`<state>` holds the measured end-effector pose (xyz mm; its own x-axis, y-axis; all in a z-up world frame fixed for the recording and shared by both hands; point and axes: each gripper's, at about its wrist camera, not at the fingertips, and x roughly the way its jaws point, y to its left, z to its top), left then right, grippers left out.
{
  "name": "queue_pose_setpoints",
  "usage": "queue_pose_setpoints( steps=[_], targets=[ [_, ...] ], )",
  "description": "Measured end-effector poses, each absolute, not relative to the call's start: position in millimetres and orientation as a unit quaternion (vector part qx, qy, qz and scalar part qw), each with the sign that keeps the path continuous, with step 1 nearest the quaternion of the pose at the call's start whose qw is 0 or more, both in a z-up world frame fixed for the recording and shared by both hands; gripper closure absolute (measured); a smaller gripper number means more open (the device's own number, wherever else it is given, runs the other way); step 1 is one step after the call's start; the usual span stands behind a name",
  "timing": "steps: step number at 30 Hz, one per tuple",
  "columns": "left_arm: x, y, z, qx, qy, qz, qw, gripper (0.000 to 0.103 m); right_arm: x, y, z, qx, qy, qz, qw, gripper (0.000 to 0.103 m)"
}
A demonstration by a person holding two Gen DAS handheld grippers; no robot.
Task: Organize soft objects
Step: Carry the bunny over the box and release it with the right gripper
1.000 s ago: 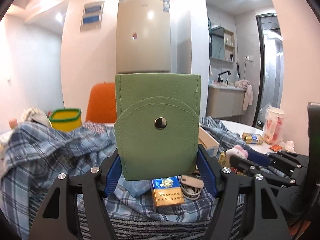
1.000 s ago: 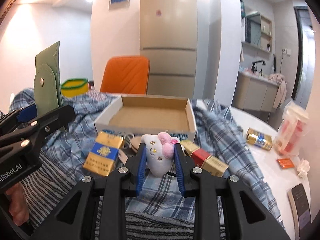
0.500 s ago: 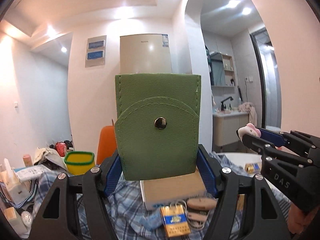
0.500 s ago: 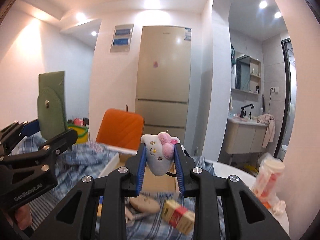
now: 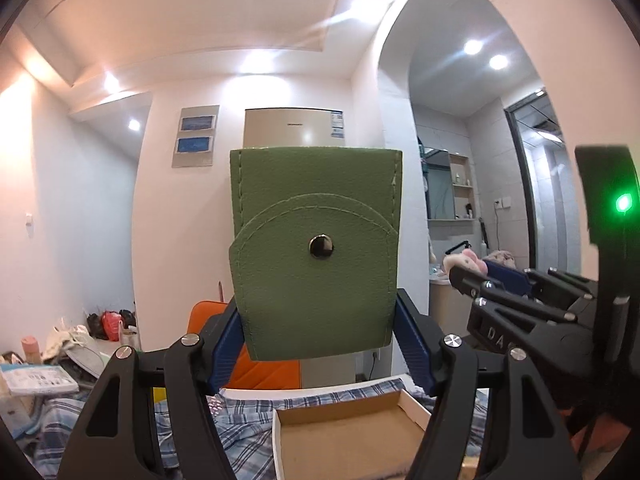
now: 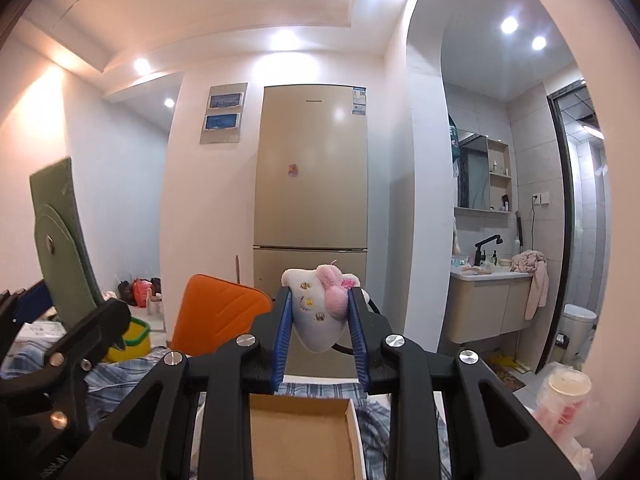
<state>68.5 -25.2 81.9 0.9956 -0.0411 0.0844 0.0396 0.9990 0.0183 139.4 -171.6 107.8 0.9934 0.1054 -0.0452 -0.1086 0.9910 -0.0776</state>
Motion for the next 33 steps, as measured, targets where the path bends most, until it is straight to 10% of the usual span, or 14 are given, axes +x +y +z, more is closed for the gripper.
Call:
queue_pose_setpoints(
  steps=[33],
  targets=[
    [175, -26, -23, 0.028, 0.152, -0.001, 0.988, 0.035, 258, -159, -59, -0.070, 0.272, 0.097, 0.955, 0.074]
  ],
)
